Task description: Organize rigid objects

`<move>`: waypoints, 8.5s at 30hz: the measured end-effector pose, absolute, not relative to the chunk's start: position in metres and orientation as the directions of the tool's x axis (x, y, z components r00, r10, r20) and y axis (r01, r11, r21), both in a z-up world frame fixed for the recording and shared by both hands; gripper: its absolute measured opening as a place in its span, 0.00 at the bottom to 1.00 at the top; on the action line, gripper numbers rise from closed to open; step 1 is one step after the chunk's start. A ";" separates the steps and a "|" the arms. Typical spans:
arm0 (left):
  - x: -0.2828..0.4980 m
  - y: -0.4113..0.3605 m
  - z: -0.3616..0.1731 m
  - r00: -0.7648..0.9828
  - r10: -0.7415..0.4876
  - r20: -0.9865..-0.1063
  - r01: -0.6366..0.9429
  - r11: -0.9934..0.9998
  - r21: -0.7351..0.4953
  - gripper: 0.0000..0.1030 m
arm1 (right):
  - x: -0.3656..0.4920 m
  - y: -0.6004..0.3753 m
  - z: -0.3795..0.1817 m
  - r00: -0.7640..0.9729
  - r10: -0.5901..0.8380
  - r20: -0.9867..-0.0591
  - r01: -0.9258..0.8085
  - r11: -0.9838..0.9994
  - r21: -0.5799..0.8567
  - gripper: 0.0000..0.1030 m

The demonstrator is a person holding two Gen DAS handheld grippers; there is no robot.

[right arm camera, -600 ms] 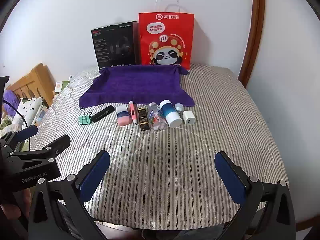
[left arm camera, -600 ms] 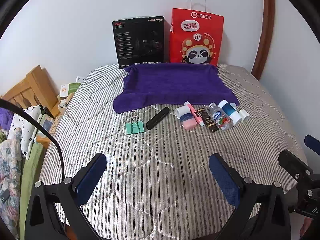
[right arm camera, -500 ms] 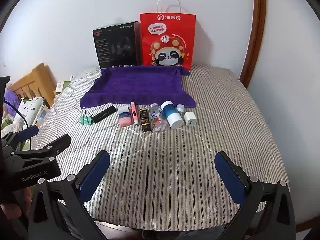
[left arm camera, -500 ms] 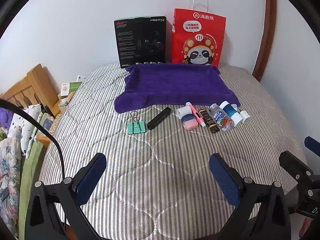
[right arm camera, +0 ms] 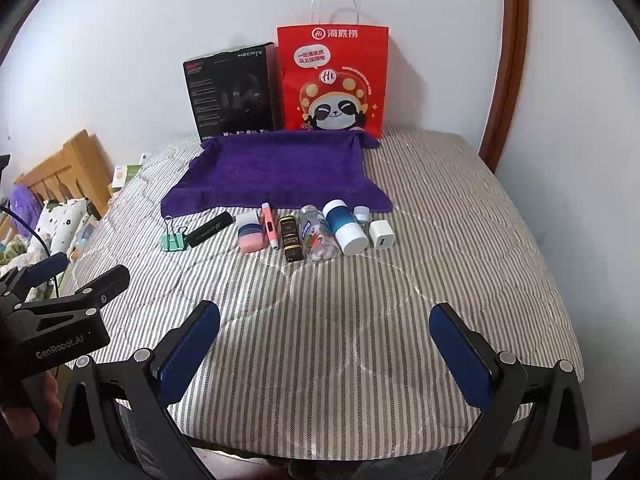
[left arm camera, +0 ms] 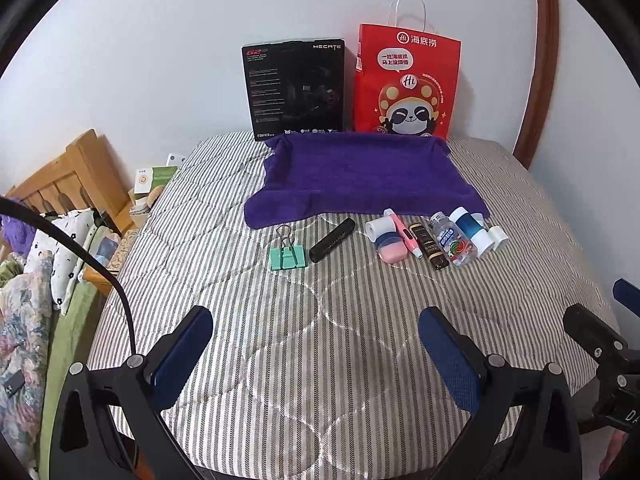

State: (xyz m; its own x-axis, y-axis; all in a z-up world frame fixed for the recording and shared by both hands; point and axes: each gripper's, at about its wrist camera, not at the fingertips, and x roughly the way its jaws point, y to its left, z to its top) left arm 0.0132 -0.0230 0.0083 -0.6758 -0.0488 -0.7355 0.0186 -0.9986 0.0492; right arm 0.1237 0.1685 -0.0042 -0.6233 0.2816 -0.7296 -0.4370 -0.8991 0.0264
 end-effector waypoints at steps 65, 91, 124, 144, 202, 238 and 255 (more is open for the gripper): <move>0.023 -0.032 0.024 -0.674 0.207 -0.710 -0.284 -0.959 -0.009 1.00 | 0.151 0.180 0.008 -0.641 0.298 -0.708 -0.474 -0.878 0.060 1.00; -0.128 -0.022 -0.119 -0.571 0.104 -0.814 -0.246 -0.968 0.049 0.91 | 0.053 0.304 -0.140 -0.532 0.212 -0.820 -0.451 -0.891 0.062 0.74; -0.138 -0.043 -0.111 -0.598 0.280 -0.751 -0.303 -0.946 -0.111 0.38 | 0.016 0.328 -0.140 -0.610 0.197 -0.768 -0.446 -0.886 0.127 0.25; -0.194 -0.002 -0.006 -0.587 0.439 -0.680 -0.462 -0.872 -0.165 0.38 | -0.035 0.324 -0.081 -0.689 0.100 -0.718 -0.333 -0.923 0.191 0.25; -0.260 0.079 -0.033 -0.413 0.397 -0.819 -0.536 -0.833 -0.133 1.00 | -0.149 0.324 -0.092 -0.544 -0.004 -0.839 -0.257 -0.951 0.172 0.96; -0.175 0.035 -0.113 -0.381 0.433 -0.817 -0.752 -0.659 0.001 0.58 | 0.035 0.307 -0.150 -0.528 0.134 -0.839 -0.489 -0.856 0.171 1.00; -0.167 0.029 -0.111 -0.396 0.464 -0.792 -0.722 -0.691 -0.043 0.24 | -0.019 0.349 -0.159 -0.537 0.235 -0.811 -0.540 -0.834 0.116 0.95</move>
State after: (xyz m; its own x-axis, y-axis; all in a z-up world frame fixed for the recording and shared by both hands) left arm -0.1674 0.0293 -0.1107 -0.3964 0.4635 -0.7925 -0.7220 -0.6906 -0.0428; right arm -0.0188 0.3492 -0.1590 -0.5367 0.2347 -0.8105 -0.5401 -0.8335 0.1163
